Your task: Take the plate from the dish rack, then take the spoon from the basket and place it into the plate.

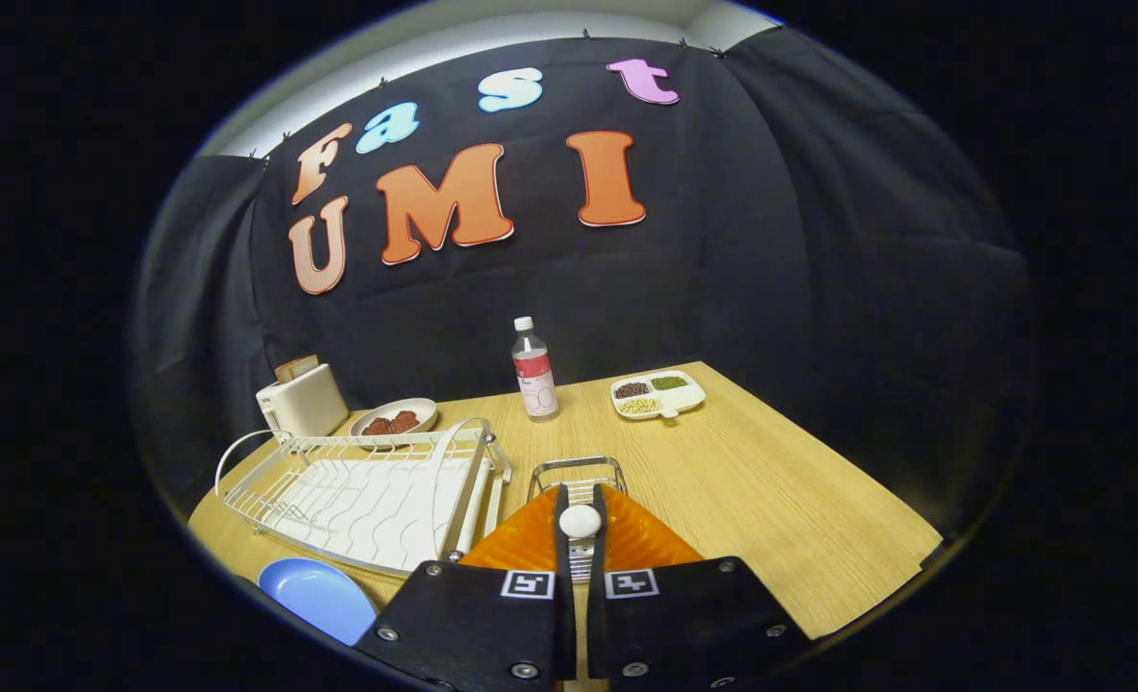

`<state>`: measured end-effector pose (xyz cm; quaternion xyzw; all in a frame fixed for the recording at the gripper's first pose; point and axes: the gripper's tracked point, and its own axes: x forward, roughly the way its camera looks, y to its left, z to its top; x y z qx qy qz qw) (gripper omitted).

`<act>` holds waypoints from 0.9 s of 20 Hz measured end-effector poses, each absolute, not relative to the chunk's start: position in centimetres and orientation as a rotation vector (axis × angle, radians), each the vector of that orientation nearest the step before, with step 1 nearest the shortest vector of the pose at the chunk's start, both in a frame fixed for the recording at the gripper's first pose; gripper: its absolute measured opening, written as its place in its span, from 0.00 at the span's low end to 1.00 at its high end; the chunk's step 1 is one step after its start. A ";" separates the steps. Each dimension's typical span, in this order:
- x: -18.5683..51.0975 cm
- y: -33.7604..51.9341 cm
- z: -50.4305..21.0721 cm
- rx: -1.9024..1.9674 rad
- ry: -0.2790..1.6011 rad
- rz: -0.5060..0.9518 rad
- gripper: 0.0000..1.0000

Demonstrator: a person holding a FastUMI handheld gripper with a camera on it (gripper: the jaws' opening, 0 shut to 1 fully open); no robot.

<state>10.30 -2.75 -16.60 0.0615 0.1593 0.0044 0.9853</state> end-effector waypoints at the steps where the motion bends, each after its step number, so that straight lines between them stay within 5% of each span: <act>1: 9.9 -2.8 -15.8 0.113 0.313 0.009 0.05; 18: -1.5 12.2 -8.8 0.061 0.281 0.101 0.05</act>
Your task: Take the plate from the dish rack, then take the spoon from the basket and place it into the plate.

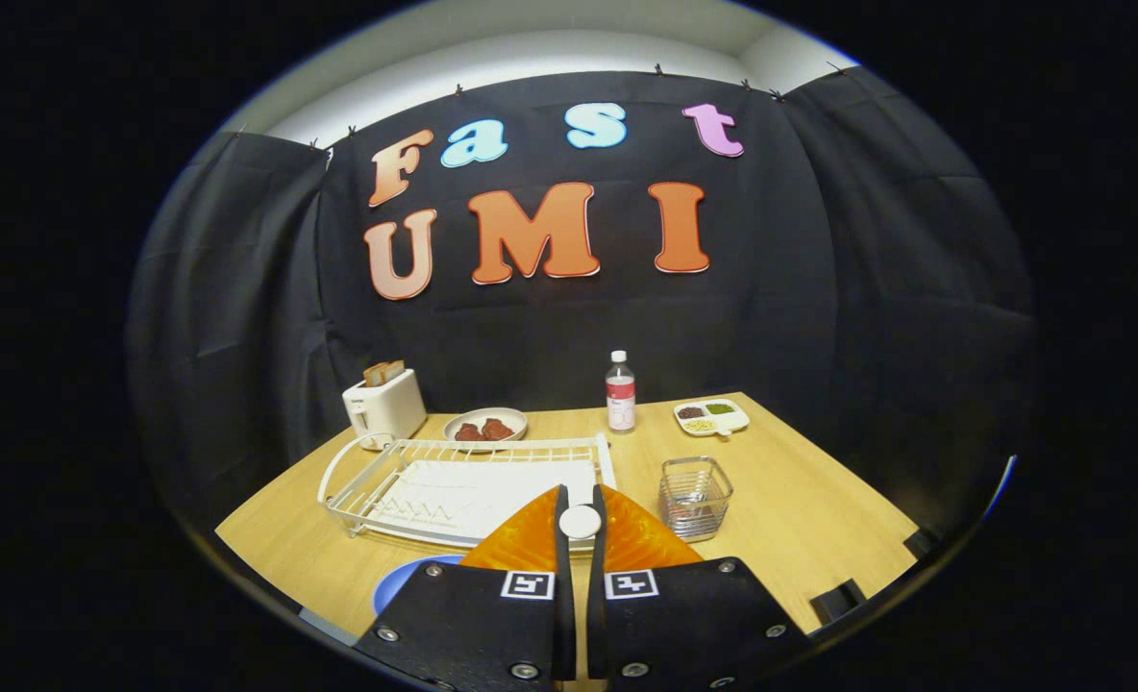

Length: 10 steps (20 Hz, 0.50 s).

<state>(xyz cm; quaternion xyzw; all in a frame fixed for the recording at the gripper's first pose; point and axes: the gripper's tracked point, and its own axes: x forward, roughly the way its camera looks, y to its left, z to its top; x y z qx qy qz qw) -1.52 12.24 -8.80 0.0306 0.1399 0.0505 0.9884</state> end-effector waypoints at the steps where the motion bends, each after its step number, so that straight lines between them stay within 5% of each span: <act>1: -2.0 13.6 -9.1 0.063 0.287 0.119 0.05; 10: -4.7 23.3 -15.9 0.080 0.372 0.309 0.05</act>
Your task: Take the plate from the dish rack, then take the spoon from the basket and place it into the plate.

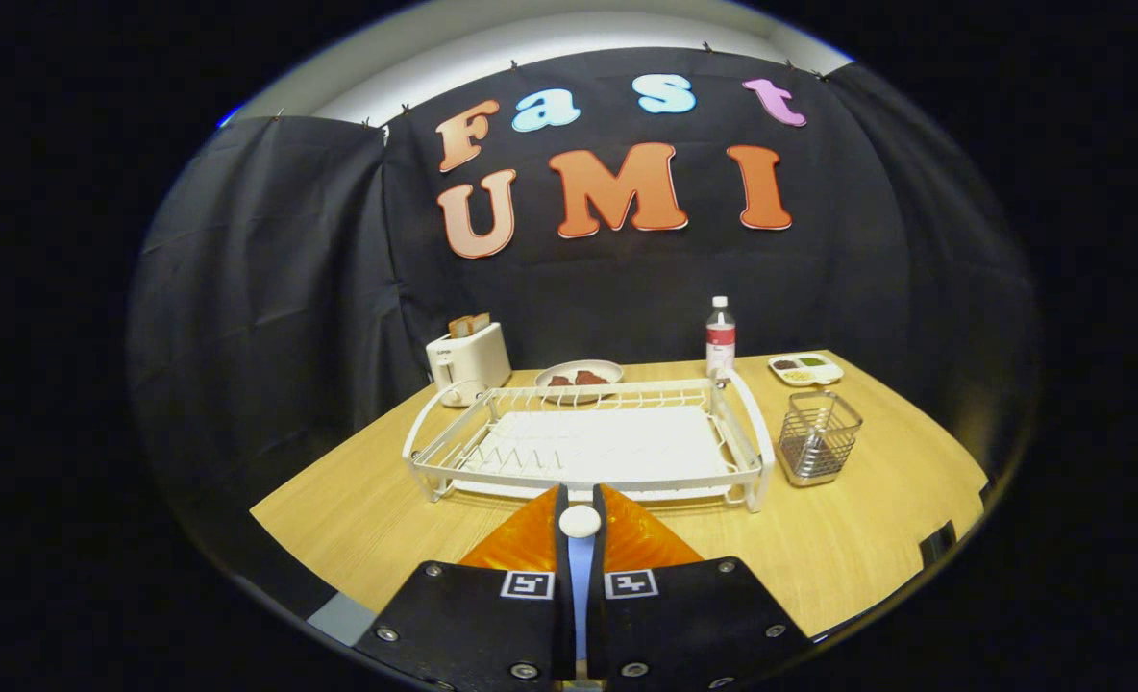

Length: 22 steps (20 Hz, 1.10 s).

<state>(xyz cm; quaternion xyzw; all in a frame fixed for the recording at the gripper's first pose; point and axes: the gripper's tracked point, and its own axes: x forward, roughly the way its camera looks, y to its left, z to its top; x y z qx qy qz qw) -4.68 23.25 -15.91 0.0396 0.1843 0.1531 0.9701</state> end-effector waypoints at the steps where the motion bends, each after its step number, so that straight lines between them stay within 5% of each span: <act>1: -4.7 23.9 -16.8 0.079 0.378 0.326 0.05; 10: -4.2 25.0 -20.0 0.073 0.417 0.371 0.05; 14: -4.9 24.1 -20.7 0.044 0.476 0.358 0.13; 16: -5.0 23.5 -20.4 0.046 0.485 0.348 0.23; 20: -4.8 21.4 -18.8 0.042 0.473 0.317 0.61; 21: -4.6 20.8 -18.3 0.046 0.469 0.310 0.77; 22: -4.4 20.4 -17.6 0.053 0.464 0.299 0.82</act>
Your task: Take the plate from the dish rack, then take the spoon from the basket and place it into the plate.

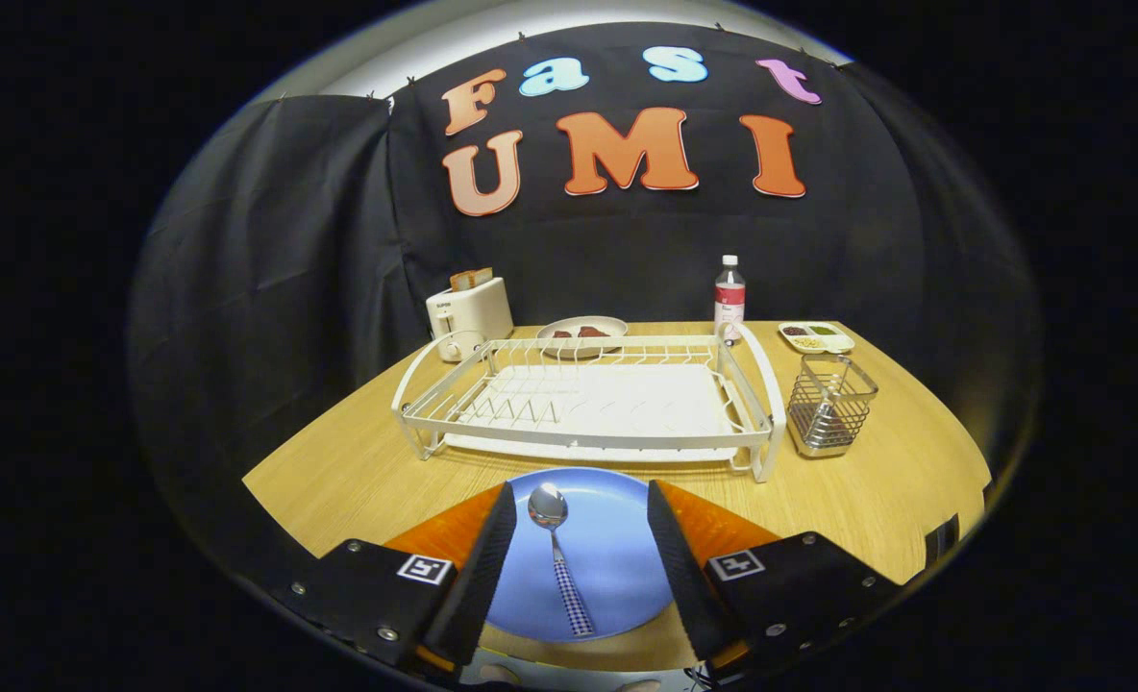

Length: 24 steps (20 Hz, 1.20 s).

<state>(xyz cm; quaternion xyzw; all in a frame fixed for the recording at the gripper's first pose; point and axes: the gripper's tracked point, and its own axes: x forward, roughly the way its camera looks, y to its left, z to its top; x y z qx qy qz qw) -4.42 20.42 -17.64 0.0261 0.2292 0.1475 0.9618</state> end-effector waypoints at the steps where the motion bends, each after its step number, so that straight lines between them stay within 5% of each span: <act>1: -4.1 19.8 -16.9 0.056 0.457 0.290 0.89; 4: -3.2 17.4 -14.0 0.041 0.419 0.255 0.98; 15: 1.6 7.6 -1.6 -0.011 0.245 0.103 0.98; 24: 3.8 2.5 1.0 0.015 0.208 0.019 0.97</act>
